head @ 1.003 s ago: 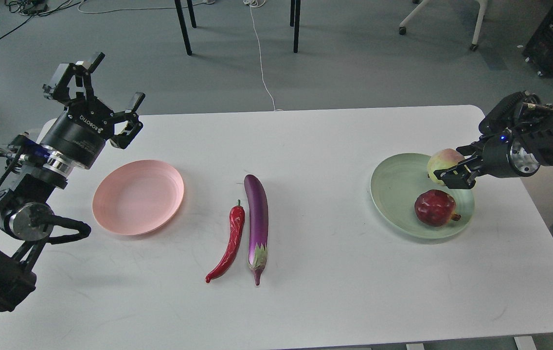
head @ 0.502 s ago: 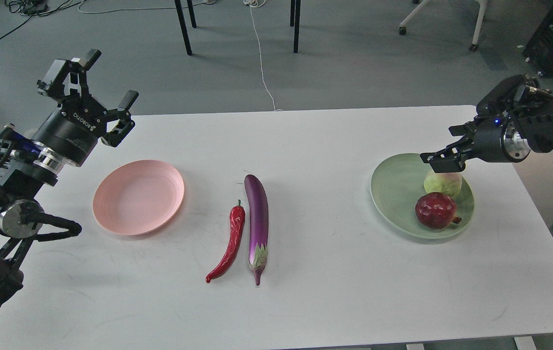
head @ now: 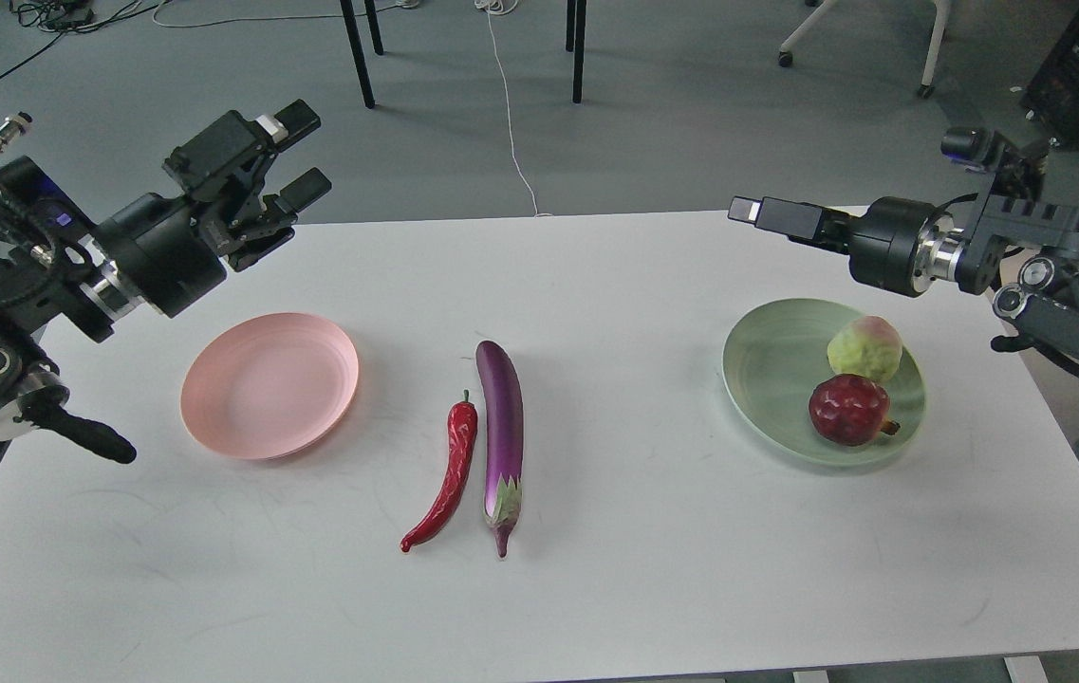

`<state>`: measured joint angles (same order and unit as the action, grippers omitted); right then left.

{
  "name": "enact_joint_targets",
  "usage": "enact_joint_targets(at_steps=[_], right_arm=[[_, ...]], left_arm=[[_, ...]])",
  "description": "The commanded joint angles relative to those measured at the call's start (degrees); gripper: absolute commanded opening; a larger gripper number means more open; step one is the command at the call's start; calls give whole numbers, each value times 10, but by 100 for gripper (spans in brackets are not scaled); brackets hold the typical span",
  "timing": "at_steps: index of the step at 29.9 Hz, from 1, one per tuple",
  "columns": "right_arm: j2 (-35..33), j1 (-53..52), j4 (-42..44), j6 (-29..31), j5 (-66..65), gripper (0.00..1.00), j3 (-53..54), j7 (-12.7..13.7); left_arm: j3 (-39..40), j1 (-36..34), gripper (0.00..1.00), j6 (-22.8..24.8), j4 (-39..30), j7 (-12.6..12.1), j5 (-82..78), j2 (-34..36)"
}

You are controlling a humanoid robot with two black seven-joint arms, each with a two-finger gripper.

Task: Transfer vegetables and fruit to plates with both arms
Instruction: 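Lift the right gripper away and swing the left gripper forward, then lower the left gripper onto the purple eggplant and grasp it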

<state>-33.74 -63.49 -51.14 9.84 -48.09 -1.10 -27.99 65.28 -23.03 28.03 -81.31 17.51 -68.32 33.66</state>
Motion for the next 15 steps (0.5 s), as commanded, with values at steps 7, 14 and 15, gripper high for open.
enact_joint_targets(at_steps=[7, 14, 15], right_arm=[[27, 109, -22, 4, 232, 98, 117, 0], [25, 176, -22, 35, 257, 98, 220, 0], [25, 184, -22, 35, 260, 98, 231, 0]], left_arm=[[-141, -54, 100, 0, -38, -13, -366, 8], [-297, -162, 100, 0, 8, -112, -413, -25], [-314, -174, 100, 0, 23, -117, -413, -41]])
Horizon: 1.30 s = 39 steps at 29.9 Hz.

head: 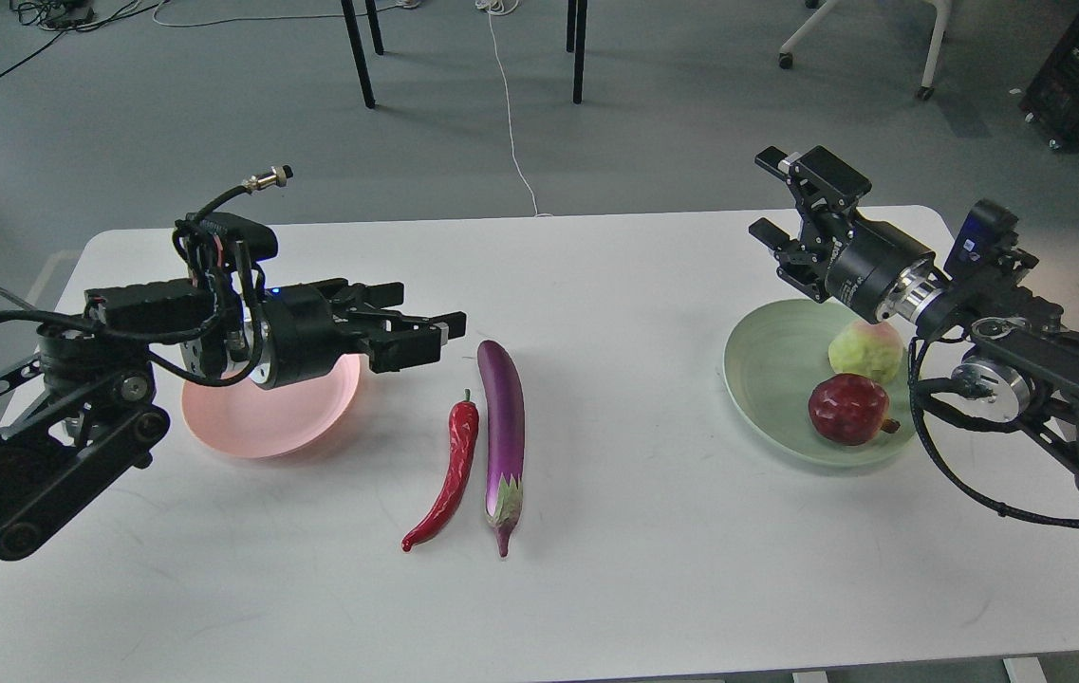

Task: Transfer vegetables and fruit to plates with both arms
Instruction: 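Lower the left gripper onto the purple eggplant and grasp it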

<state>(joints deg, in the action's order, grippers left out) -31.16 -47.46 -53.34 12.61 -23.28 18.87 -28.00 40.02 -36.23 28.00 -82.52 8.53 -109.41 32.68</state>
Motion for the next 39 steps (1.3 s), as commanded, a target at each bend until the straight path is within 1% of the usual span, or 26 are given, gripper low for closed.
enact_joint_targets(at_steps=[1, 3, 9, 12, 14, 21, 26, 28, 31, 33, 36, 39], right_arm=[[0, 32, 0, 8, 14, 98, 41, 0], [-1, 46, 0, 8, 14, 98, 56, 0], [-2, 62, 5, 6, 14, 98, 89, 0], [1, 67, 7, 6, 13, 98, 86, 0], [0, 69, 7, 8, 13, 98, 83, 0], [-15, 63, -3, 10, 11, 98, 96, 0], [-33, 62, 0, 11, 10, 98, 103, 0], [-33, 61, 2, 11, 10, 98, 102, 0], [-32, 61, 1, 11, 7, 98, 102, 0], [-29, 61, 1, 11, 5, 98, 100, 0], [-27, 67, -11, 9, 6, 98, 100, 0], [-35, 77, -43, 4, 6, 98, 99, 0]], left_arm=[[-71, -48, 100, 0, 48, -30, -1, -48], [-70, -50, 100, 0, 54, -31, -1, -63], [-61, -50, 100, 0, 51, -33, 23, -55], [-59, -53, 100, 0, 51, -44, 55, -60], [-61, -53, 100, 0, 52, -45, 66, -65], [-62, -56, 100, 0, 52, -46, 67, -43], [-56, -58, 100, 0, 52, -48, 64, -42], [-50, -59, 100, 0, 52, -48, 63, -46], [-24, -54, 100, 0, 52, -49, 55, -74], [-10, -50, 100, 0, 52, -58, 39, -85], [-9, -53, 100, 0, 46, -62, 36, -85], [-10, -58, 100, 0, 22, -67, 40, -76]])
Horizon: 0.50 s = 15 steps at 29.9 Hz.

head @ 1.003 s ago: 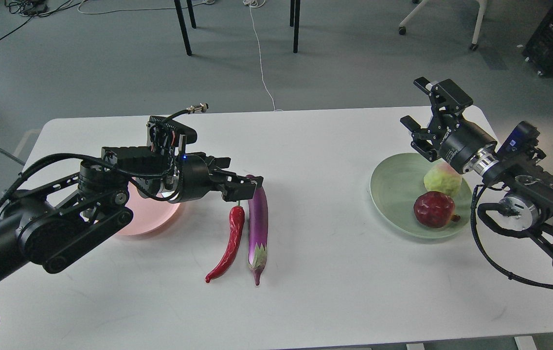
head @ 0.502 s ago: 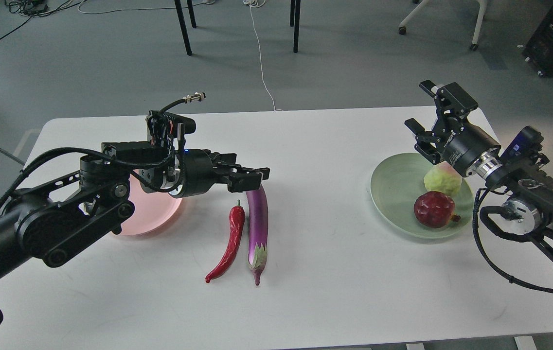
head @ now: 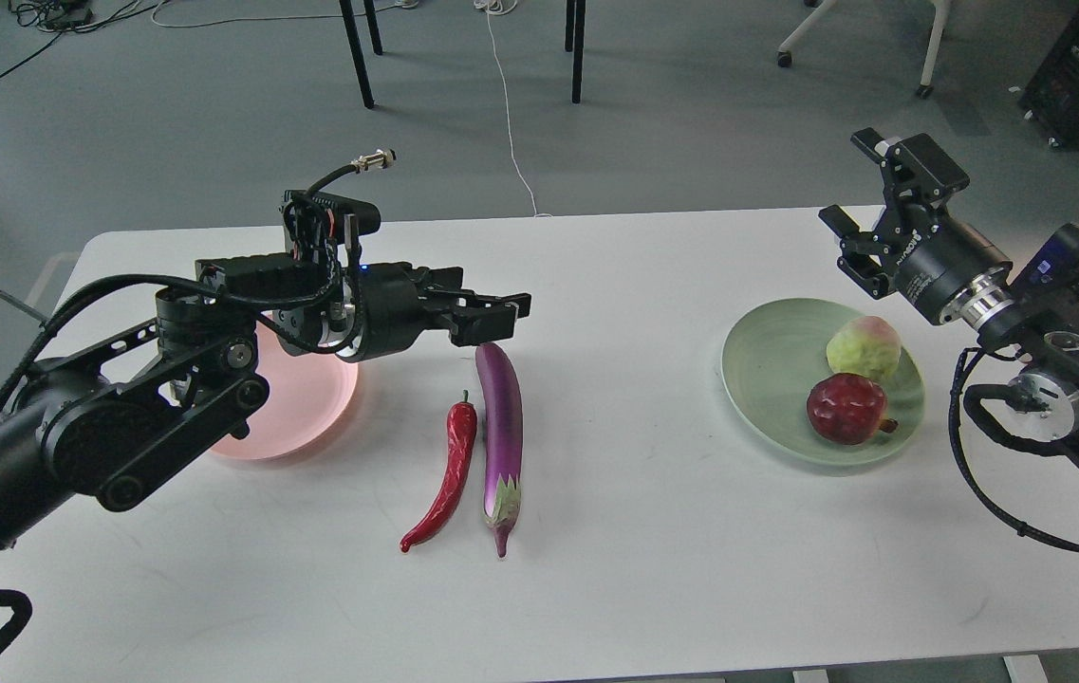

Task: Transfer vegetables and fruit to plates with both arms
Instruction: 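Lower the left gripper onto the purple eggplant and grasp it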

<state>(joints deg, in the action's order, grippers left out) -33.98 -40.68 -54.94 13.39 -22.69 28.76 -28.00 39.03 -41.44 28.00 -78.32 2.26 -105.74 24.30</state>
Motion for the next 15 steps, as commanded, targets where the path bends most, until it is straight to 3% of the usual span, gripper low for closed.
enact_joint_targets(at_steps=[1, 11, 15], right_arm=[[-10, 15, -34, -4, 0, 98, 1, 0], [-22, 20, -37, -4, 0, 98, 5, 0], [-20, 22, -31, -5, 1, 98, 5, 0]], left_arm=[[0, -7, 100, 0, -25, -5, 8, 14], [-6, -14, 100, 0, -30, -9, 12, 19], [-42, -26, 100, 0, -25, -10, 7, 16]])
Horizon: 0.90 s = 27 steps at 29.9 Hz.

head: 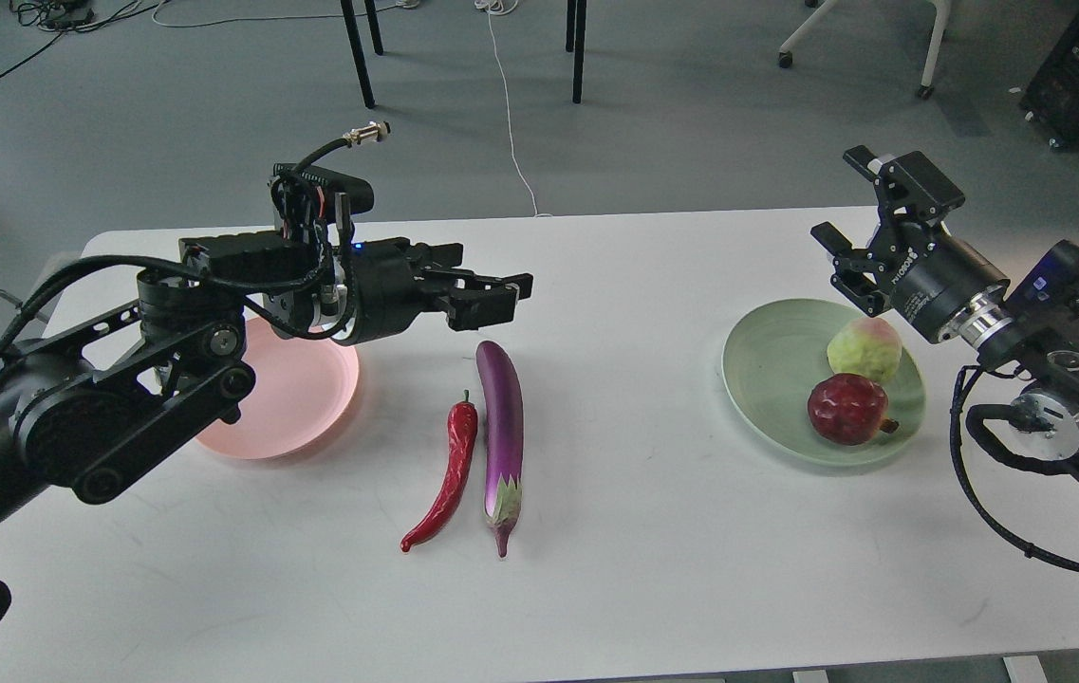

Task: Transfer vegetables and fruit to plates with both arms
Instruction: 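Lower the left gripper onto the purple eggplant and grasp it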

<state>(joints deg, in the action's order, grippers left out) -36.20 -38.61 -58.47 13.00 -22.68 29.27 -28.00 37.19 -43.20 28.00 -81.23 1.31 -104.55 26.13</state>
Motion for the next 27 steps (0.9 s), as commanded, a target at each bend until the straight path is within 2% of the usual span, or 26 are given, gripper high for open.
enact_joint_targets(at_steps=[1, 7, 12, 20, 27], right_arm=[[4, 1, 9, -1, 1, 98, -1, 0], [7, 16, 12, -2, 5, 98, 3, 0], [8, 22, 13, -1, 7, 98, 4, 0], [7, 21, 12, 0, 7, 98, 17, 0], [2, 22, 9, -1, 7, 98, 24, 0]], left_arm=[[-31, -13, 100, 0, 6, -1, -7, -2], [-66, -38, 100, 0, 37, -5, -25, 2], [-134, -81, 100, 0, 52, -20, -26, -1], [-145, -83, 100, 0, 154, -23, -10, -58], [-147, -74, 100, 0, 157, -70, 35, -80]])
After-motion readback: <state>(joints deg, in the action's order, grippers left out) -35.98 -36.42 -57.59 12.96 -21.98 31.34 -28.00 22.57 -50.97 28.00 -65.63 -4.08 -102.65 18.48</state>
